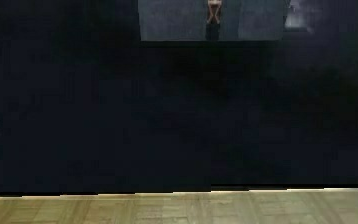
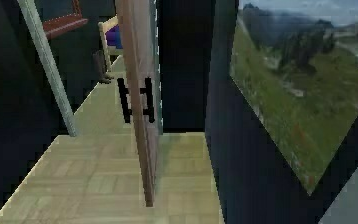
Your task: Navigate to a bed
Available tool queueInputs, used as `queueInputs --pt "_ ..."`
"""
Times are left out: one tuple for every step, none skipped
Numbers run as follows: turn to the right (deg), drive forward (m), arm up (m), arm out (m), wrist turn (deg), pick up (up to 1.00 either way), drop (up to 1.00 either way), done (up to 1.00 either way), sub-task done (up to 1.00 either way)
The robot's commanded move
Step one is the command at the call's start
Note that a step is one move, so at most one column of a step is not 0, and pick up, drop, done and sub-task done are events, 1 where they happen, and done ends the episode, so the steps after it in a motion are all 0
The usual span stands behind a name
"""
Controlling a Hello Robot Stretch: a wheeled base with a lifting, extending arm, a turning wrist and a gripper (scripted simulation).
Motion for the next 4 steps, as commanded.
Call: queueInputs --pt "45.0 0.0 0.0 0.0 0.0 0.0 0.0 0.0 0.0" --pt "6.0 0.0 0.0 0.0 0.0 0.0 0.0 0.0 0.0" --pt "0.0 1.0 0.0 0.0 0.0 0.0 0.0 0.0 0.0" --pt "45.0 0.0 0.0 0.0 0.0 0.0 0.0 0.0 0.0"
